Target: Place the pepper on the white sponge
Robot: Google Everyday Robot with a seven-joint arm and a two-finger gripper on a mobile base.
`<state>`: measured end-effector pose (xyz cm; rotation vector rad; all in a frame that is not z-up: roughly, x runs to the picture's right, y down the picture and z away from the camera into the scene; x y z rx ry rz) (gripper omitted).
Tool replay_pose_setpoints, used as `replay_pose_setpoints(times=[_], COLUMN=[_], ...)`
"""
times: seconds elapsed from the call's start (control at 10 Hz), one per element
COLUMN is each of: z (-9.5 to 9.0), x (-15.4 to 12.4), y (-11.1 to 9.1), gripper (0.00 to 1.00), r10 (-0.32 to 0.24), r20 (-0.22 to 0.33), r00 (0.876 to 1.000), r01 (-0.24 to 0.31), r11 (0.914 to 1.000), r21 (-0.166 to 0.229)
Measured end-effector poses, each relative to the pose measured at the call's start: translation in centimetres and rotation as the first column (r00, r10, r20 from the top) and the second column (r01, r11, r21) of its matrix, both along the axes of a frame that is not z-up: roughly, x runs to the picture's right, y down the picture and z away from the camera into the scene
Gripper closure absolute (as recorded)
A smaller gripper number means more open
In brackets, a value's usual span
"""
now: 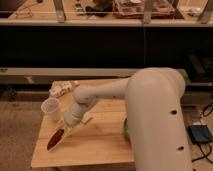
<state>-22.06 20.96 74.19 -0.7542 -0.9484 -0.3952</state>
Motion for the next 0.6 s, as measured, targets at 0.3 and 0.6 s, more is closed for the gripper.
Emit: replay_pose_setpoints(times=[0.3,0.6], z=[-1.6,-2.8], x=[3.9,9.4], y=[-0.2,-1.2], gripper=[0.75,0.75], r10=[0.026,0.077], r20=[-0.038,-0.112], r00=[0.999,0.991], r01=[-0.027,-0.077], r11=[0.9995,0.9970], r21=[-0.017,0.009])
